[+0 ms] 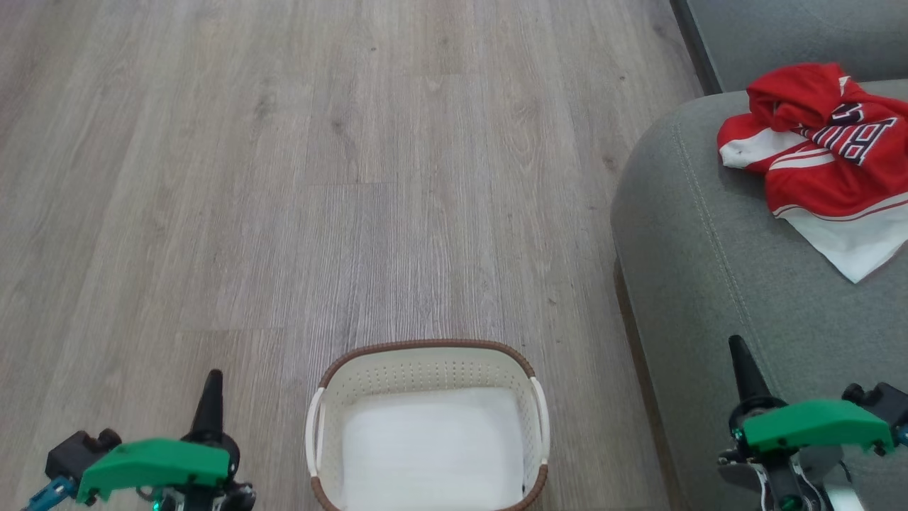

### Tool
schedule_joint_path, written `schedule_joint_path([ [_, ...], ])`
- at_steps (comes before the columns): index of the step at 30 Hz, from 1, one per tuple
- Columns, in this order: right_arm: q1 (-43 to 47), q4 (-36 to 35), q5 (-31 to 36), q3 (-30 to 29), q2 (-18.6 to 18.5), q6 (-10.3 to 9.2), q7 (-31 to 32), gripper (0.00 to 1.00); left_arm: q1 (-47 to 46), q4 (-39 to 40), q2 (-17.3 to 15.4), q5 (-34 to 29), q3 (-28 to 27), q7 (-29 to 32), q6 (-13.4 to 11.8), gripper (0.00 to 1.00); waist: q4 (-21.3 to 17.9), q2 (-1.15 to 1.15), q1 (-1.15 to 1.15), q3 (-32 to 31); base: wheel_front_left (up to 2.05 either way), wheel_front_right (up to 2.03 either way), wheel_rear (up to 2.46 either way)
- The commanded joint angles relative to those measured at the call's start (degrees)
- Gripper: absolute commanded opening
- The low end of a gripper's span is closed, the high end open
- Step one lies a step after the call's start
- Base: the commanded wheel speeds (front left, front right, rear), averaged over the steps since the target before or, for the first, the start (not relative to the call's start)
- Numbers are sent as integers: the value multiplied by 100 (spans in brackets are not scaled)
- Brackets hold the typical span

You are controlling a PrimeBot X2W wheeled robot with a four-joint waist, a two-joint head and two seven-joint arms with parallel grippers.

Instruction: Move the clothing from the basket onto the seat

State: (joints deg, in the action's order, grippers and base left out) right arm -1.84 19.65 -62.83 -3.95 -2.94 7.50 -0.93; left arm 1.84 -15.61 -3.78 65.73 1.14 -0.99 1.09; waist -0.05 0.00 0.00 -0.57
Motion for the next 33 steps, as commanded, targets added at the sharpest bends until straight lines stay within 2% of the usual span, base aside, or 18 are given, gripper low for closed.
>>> schedule_joint_path([
  [1, -339, -230, -159, 35, -5, 0, 29, 0, -333, 159, -30, 133, -185, 46, 74, 0, 0, 0, 0, 2, 0, 0, 0],
  [33, -411, -478, -2232, -184, 3, -1, 562, 0, -686, 155, 60, 2005, -624, 575, 497, 0, 4, 0, 0, 56, 0, 0, 0],
])
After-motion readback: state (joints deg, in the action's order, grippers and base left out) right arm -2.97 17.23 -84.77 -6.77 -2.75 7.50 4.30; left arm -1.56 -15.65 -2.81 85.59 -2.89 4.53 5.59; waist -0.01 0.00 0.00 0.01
